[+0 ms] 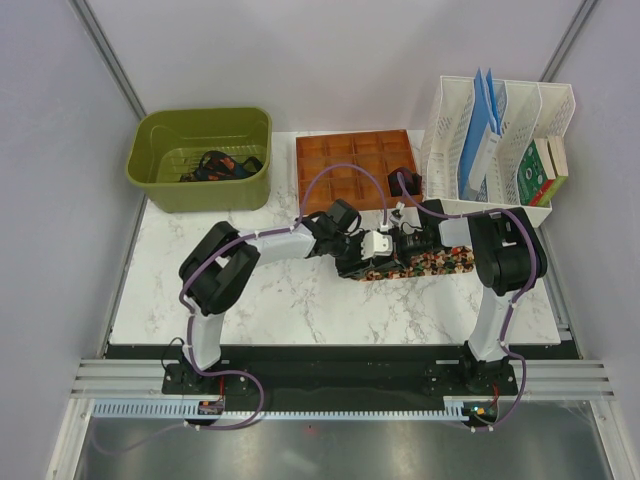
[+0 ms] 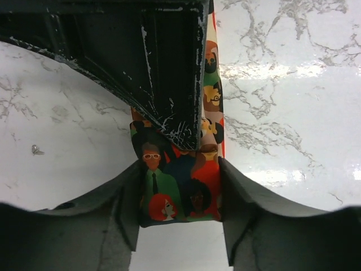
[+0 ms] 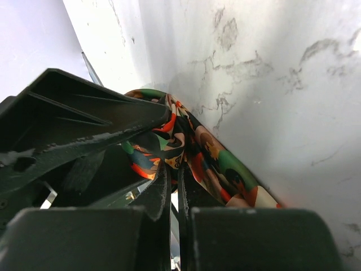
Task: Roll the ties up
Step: Roll the tie at the center of the board.
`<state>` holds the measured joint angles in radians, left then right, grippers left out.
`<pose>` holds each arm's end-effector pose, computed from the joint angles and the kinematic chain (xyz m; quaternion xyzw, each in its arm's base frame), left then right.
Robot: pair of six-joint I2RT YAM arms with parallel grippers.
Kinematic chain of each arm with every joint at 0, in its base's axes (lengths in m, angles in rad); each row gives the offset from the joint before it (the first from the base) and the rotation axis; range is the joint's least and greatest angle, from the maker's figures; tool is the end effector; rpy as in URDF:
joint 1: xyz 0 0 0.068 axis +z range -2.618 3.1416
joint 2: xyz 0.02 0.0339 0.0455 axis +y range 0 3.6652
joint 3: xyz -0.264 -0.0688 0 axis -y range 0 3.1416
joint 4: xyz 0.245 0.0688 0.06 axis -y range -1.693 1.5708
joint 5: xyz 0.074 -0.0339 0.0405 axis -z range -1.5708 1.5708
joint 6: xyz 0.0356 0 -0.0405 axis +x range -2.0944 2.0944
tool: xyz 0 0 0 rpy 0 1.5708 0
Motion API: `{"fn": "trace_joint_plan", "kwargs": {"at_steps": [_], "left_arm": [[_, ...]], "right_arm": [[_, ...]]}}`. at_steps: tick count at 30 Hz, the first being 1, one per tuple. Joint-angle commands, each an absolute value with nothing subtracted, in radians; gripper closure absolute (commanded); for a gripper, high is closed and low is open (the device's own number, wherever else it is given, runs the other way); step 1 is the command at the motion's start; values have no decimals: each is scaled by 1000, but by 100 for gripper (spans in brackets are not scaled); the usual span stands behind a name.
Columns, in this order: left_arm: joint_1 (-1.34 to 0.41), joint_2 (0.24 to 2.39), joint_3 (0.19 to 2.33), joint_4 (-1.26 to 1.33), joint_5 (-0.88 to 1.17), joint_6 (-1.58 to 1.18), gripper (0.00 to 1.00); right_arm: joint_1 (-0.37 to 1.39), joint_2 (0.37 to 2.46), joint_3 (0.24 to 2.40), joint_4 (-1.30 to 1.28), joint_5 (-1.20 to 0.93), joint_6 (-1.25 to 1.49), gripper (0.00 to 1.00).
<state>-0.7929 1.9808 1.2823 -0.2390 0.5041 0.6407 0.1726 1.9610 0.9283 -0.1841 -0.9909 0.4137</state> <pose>0.2781 -0.3068 0.1592 0.6631 0.6428 -0.2592 0.2827 0.3199 0.0860 0.0903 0.0210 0.8698 0.4928 0.0131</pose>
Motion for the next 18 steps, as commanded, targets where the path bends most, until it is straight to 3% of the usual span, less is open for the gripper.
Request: {"fn": "trace_joint_plan", "kwargs": {"at_steps": [1,6,12,18], "left_arm": [[-798,1990,1301,-258,497,710,48],[-798,2003,1304,-279,471,723,71],[-798,2002,1290,-298,463,730,76],[-798,1997,1276,-304,460,732,77]], "right_arm": [[172,2000,894,-236,-795,342,100],[167,1999,916,-252,-802,347,86],[155,1953,927,-273,-822,364,64],[138,1928,933,-282,-836,376,62]]}}
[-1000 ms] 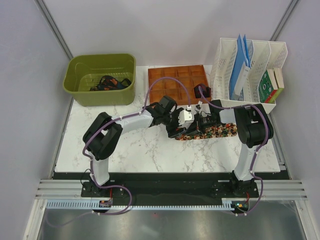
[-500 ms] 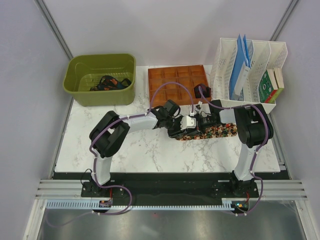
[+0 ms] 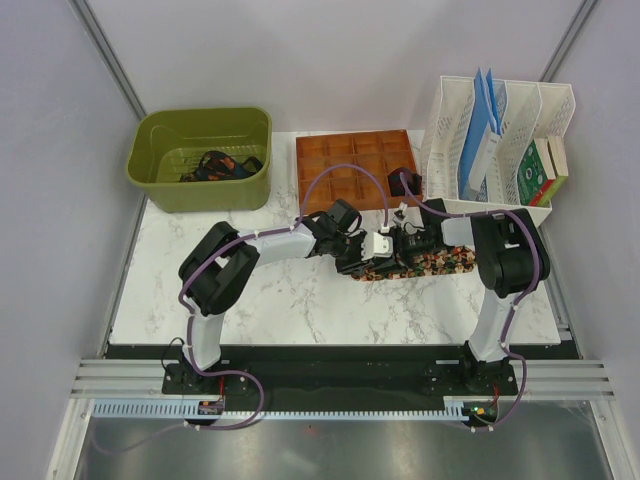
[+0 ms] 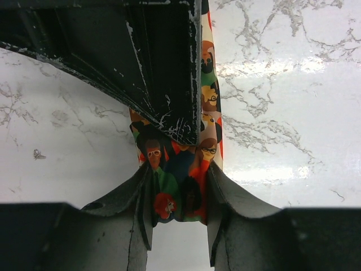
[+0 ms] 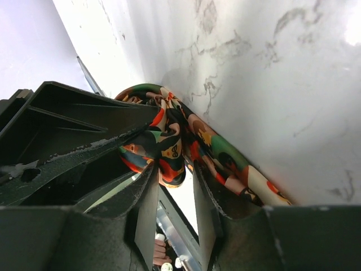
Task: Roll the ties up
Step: Roll the tie at the center of the board.
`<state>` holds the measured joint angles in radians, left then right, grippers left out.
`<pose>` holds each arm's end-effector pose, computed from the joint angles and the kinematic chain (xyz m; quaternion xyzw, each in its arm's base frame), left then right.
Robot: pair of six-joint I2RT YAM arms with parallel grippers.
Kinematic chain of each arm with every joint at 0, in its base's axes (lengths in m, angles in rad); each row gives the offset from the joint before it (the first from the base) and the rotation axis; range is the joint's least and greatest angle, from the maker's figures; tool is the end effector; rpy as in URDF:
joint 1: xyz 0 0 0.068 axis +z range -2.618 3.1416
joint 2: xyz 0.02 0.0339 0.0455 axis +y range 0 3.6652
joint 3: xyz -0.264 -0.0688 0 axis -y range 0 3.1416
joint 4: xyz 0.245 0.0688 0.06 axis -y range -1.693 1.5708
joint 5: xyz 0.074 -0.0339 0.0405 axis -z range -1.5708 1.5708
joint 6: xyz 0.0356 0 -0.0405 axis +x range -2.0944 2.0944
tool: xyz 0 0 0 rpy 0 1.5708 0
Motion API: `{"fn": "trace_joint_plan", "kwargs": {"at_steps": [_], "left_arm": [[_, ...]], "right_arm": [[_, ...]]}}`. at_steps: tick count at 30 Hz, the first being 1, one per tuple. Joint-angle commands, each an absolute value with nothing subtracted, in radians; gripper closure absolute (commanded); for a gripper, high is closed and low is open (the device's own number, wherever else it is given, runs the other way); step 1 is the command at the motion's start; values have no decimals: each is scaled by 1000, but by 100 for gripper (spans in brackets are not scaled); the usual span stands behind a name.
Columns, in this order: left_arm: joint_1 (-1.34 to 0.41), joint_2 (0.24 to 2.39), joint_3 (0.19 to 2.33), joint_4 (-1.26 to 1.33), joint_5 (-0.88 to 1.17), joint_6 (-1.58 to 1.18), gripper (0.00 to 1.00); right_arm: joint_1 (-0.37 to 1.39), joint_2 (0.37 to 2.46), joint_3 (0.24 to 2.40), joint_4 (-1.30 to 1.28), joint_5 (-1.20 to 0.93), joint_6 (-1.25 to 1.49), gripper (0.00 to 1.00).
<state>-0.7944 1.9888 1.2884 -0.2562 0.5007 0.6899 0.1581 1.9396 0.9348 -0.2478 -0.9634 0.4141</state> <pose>0.2778 -0.3072 0.1567 0.6794 0.6300 -0.2511 0.2801 0.3180 0.0803 0.0955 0.0389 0.8772 0.4785 0.0056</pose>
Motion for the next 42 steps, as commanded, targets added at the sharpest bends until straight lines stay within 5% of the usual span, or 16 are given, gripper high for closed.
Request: {"fn": "trace_joint_plan", "kwargs": {"at_steps": [1,19,22,23,26,34,42], "left_arm": [[-798,1996,1275,-302,460,732,78],[-796,1999,1270,-314,469,730,78],[-796,1999,1267,-314,466,730,78],[-796,1996,1266,-318,465,732,77],[-796,1990,1256,-319,459,732,75],[-727,1873,1249,-319,537,663,34],[-699,1789,1163,-311,589,670,20]], "right_arm": [[137,1928,934,-284,-835,376,62],[141,1973,946,-166,-884,489,67],[144,1971,945,-161,-879,491,82],[144,1971,943,-161,-876,489,93],[146,1970,936,-179,-856,476,100],[144,1957,911,-267,-767,341,100],[163,1997,868,-178,-687,344,100]]}}
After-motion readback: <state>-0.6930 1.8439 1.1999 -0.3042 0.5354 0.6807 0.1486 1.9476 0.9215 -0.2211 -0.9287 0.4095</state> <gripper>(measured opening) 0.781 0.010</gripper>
